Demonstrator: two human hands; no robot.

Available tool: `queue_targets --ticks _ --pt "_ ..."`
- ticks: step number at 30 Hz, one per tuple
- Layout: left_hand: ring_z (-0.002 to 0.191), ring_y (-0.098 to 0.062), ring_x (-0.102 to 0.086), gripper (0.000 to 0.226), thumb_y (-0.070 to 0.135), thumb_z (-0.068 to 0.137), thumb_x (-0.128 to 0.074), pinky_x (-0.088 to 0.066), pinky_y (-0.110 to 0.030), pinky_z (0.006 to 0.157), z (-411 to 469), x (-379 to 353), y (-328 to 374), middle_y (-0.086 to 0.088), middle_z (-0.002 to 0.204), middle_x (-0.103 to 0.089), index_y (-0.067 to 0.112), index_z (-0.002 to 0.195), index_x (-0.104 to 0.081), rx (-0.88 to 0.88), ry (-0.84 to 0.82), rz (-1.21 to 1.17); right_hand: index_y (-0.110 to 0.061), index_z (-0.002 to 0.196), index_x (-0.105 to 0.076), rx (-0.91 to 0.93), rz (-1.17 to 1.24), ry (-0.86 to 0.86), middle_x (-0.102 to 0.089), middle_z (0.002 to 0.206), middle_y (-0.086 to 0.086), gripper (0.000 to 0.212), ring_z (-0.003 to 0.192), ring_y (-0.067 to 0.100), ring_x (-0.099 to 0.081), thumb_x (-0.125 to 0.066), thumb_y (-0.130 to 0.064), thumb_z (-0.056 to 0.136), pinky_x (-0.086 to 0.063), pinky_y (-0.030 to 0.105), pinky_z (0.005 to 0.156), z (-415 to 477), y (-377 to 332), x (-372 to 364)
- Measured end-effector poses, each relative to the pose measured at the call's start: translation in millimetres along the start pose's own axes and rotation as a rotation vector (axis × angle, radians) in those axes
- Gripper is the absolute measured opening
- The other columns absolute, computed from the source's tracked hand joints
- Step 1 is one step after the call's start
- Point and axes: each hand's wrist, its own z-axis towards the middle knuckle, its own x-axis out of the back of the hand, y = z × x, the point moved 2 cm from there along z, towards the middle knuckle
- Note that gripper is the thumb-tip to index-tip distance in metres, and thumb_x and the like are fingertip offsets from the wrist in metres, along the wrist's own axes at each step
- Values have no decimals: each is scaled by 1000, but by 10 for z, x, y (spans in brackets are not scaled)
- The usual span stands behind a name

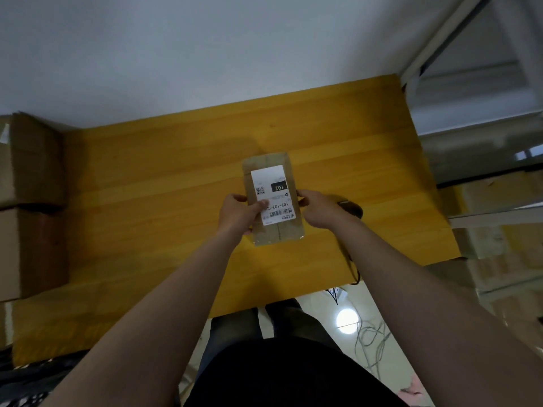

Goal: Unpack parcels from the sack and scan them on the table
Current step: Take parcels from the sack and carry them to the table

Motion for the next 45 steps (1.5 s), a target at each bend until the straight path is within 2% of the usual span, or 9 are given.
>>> queue_targets --ticks 5,9,13,15,18,22,26,32,45 --pt "87 -15 -69 59 32 80 -90 -52 -34 55 -49 -49 -32 -1 107 -70 17 122 -51 51 37 -91 -20 149 -43 -198 -178 577 -39 151 12 49 130 40 -40 -48 -10 101 -43 42 91 -192 535 209" --pt "91 -19 -71 49 35 77 -91 -59 -40 64 -79 -53 -112 -3 104 -72 18 105 -56 10 85 -104 -12 158 -18 -490 -8 437 -25 158 18 63 139 44 -31 -48 -14 103 -36 53 110 -265 1010 203" --pt "89 -18 -73 48 36 78 -90 -58 -35 56 -159 -114 -189 -1 101 -74 17 106 -56 16 102 -132 -11 161 -11 -502 316 220 -47 134 19 72 98 31 -56 -47 -2 100 -48 42 73 -298 1321 29" --pt "84 -16 -73 50 36 78 -90 -57 -30 48 -199 -120 -255 -1 99 -74 15 108 -56 36 96 -155 -10 159 -16 -499 359 236 -49 134 20 70 100 32 -55 -48 2 97 -48 44 76 -270 1384 -31" --pt "80 -16 -72 50 38 78 -90 -56 -27 45 -249 -91 -334 0 99 -73 15 107 -57 61 88 -184 -7 144 -42 -509 448 234 -53 96 14 50 79 27 -51 -48 4 95 -42 39 64 -245 1406 -119" --pt "87 -19 -72 40 38 85 -84 -62 -35 56 -375 -23 -365 1 105 -72 17 110 -61 104 15 -178 -8 118 -62 -408 516 242 -63 89 13 29 71 28 -61 -59 -1 91 -48 39 66 -395 1121 -52" --pt "88 -20 -68 21 36 97 -71 -62 -42 75 -553 167 -435 0 114 -70 20 109 -64 126 -26 -52 -11 108 -65 -281 452 171 -69 82 11 16 51 24 -65 -67 -12 92 -48 28 50 -698 600 4" --pt "90 -20 -69 12 29 104 -60 -59 -42 75 -852 520 -489 -1 116 -69 19 109 -66 72 -66 0 -11 104 -66 -203 285 82 -67 76 12 18 47 27 -65 -67 -22 90 -50 30 46 -1161 -81 -12" --pt "97 -25 -73 11 17 99 -62 -59 -46 85 -1206 978 -547 -4 114 -72 21 104 -71 -45 -157 -64 -10 112 -64 -180 252 220 -67 81 13 26 45 26 -67 -66 -25 90 -51 31 47 -1688 -561 -214"
